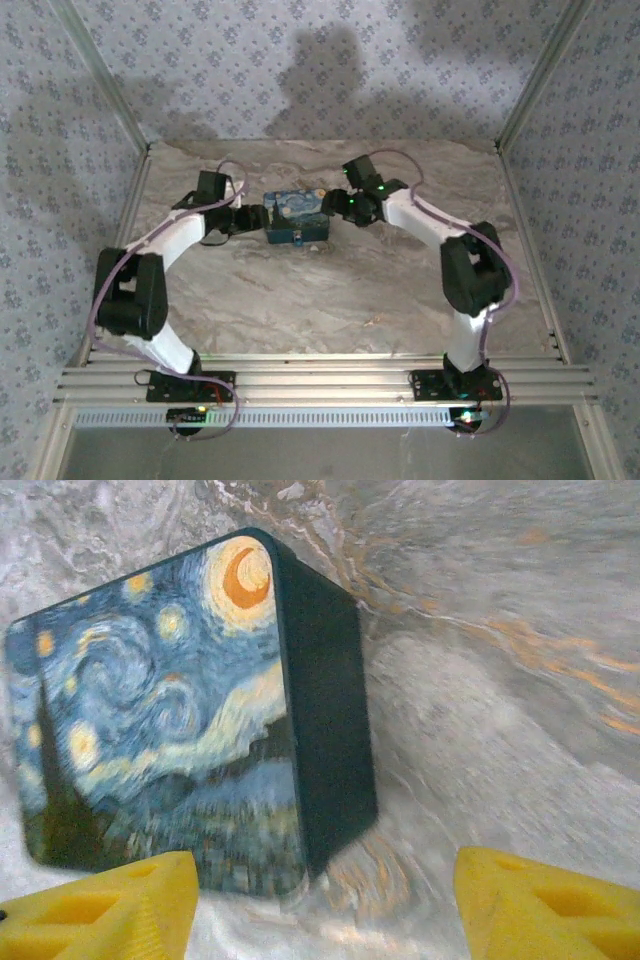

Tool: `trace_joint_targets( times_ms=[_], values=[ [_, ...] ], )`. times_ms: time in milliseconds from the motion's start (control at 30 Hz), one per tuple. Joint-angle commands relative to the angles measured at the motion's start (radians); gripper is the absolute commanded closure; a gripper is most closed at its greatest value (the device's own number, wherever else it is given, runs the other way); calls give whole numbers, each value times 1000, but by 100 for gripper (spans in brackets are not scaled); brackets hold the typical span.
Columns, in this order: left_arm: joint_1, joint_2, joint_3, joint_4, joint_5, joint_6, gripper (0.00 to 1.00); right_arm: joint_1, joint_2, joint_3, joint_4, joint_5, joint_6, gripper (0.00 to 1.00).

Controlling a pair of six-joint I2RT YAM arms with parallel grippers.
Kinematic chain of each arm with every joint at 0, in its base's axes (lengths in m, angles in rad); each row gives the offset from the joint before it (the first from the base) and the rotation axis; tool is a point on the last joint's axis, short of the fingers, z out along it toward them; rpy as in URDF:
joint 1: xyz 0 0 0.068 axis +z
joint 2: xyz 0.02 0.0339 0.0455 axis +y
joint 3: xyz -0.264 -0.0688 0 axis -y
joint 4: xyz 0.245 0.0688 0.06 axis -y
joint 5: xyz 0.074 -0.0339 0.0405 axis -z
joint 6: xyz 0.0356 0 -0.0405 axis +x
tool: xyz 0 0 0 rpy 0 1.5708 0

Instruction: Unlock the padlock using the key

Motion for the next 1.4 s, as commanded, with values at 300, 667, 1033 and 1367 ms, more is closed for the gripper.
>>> trace_joint_targets(
  times_ms=[300, 667, 1033, 1367],
  values=[
    [-633, -149, -66, -87, -463, 125, 37, -177, -569, -529, -285, -4, 30, 32],
    [-1008, 270, 199, -51, -454, 125, 47, -341, -804, -798, -323, -70, 47, 42],
    [-1003, 409, 278, -59, -350, 128, 50, -381, -818, -813, -306, -77, 30, 43],
    [-1002, 388, 266, -56, -344, 108, 49, -386, -821, -821, -290, -82, 33, 43]
  ],
)
